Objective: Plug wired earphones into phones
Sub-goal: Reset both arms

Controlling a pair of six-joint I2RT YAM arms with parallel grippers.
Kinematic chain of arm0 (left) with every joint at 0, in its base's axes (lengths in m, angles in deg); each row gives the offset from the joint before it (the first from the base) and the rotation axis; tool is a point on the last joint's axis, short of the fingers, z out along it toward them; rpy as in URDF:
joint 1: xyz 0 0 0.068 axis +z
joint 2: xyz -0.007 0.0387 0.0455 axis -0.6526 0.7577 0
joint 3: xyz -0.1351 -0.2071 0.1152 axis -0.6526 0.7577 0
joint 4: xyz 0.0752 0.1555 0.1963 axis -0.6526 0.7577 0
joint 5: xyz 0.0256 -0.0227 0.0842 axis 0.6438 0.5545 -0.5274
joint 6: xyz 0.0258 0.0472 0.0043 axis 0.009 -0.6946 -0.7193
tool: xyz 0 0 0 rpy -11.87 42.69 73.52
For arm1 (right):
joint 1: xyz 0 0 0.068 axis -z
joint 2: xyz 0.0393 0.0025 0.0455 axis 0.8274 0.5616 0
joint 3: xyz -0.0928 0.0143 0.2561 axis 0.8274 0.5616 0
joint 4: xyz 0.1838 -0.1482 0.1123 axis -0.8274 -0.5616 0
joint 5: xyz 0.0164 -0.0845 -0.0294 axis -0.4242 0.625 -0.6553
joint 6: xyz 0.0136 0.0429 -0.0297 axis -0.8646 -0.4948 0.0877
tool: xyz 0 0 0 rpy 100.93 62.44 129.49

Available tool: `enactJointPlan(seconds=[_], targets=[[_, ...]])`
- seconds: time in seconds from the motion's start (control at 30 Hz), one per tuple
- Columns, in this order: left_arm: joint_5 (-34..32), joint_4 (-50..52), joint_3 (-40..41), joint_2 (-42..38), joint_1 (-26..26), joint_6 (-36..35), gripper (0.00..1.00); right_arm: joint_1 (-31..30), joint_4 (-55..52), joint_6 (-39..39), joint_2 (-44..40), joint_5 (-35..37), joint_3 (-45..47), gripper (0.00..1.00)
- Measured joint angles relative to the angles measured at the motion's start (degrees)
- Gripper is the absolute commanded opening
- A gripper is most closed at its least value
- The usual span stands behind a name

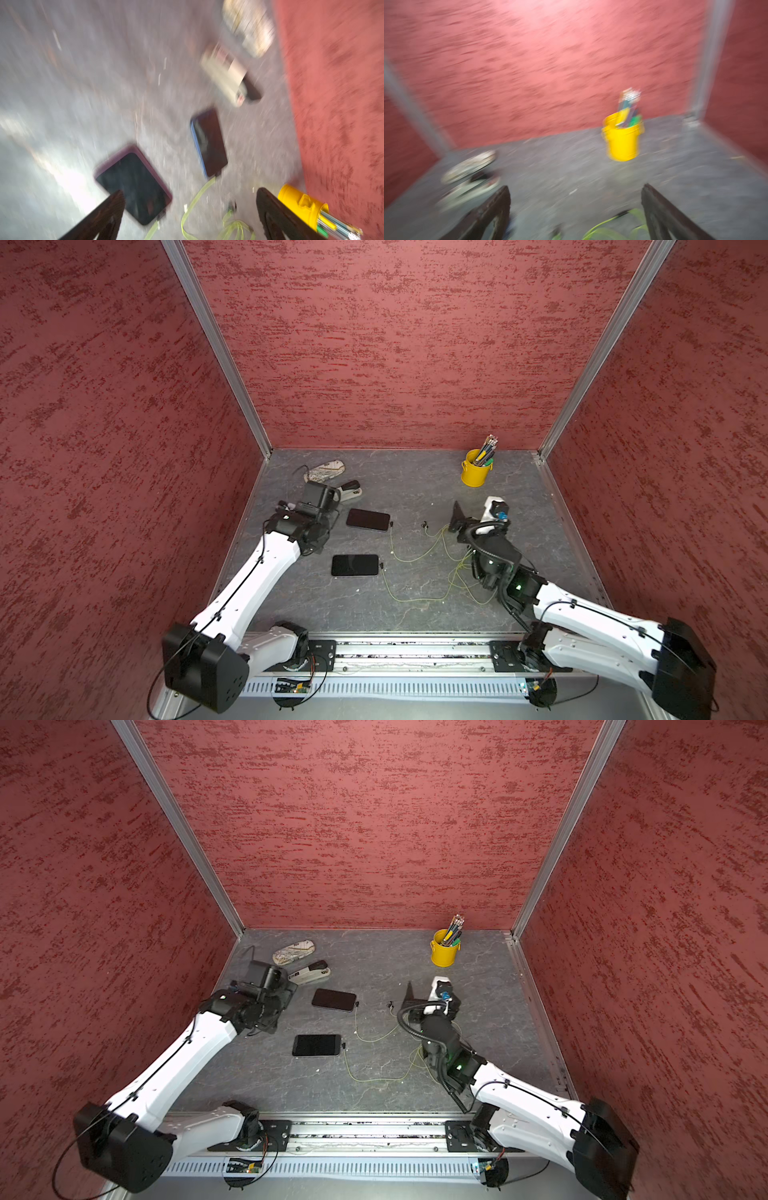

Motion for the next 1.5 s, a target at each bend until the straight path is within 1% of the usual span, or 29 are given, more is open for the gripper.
enactJointPlan(seconds=[0.1, 0.17, 0.27, 0.33, 0.4, 0.47, 0.57, 0.7, 0.8, 0.9, 0.97, 1.1, 1.17, 1.27, 1.33, 1.5], targets=[[-7.65, -5.7, 3.58, -3.26, 4.83, -12.24, 1.0, 10.19, 10.8, 6.51, 0.13, 0.0, 7.3, 0.99], [-9.29, -11.5, 7.93, -4.37, 8.26, -18.8, 1.0, 14.45, 18.88, 10.1, 2.1, 0.13, 12.57, 0.98], [-7.06, -23.26, 17.49, -5.7, 14.45, -27.71, 1.0, 19.5, 28.57, 13.75, 8.13, 0.11, 17.92, 0.98], [-4.63, -31.91, 24.92, -7.15, 16.79, -33.51, 1.0, 22.38, 33.9, 14.67, 12.57, -0.31, 19.91, 0.98], [-3.39, -40.98, 32.72, -9.31, 17.07, -39.56, 1.0, 24.96, 38.32, 14.47, 16.33, -1.44, 21.2, 0.98], [-2.84, -46.82, 37.81, -10.8, 17.14, -44.63, 1.0, 26.93, 41.62, 14.4, 19.28, -2.91, 21.64, 0.98], [-1.92, -53.44, 40.63, -9.57, 18.03, -50.03, 1.0, 29.62, 45.94, 13.88, 22.6, -6.19, 21.29, 0.98], [2.43, -65.68, 42.82, -2.67, 20.13, -53.81, 1.0, 35.04, 49.86, 11.91, 27.96, -13.77, 18.67, 0.98], [6.43, -74.42, 44.06, 2.38, 22.08, -54.86, 1.0, 39.04, 48.78, 9.86, 29.64, -20.5, 17.31, 0.98], [10.6, -82.51, 44.57, 6.45, 23.98, -55.76, 1.0, 40.96, 52.72, 9.03, 32.5, -25.81, 17.66, 0.99], [13.46, -87.12, 44.24, 9.33, 24.55, -57.0, 1.0, 41.18, 51.98, 8.81, 33.48, -28.41, 17.64, 0.99], [18.73, -94.27, 42.75, 15.23, 24.0, -60.22, 1.0, 41.22, 51.95, 8.48, 33.81, -30.69, 17.03, 0.99], [20.11, -95.21, 41.55, 17.68, 22.56, -62.42, 1.0, 41.24, 51.98, 8.31, 33.81, -30.95, 16.92, 0.99], [19.96, -97.46, 39.36, 21.9, 19.32, -65.13, 1.0, 41.27, 51.98, 8.11, 33.83, -31.17, 16.9, 0.99], [19.87, -97.94, 38.73, 23.26, 17.94, -66.29, 1.0, 41.27, 51.98, 8.02, 33.81, -31.32, 16.87, 0.99], [18.64, -98.71, 38.64, 23.39, 17.77, -67.54, 0.99, 41.27, 51.98, 7.96, 33.83, -31.39, 16.87, 0.99]])
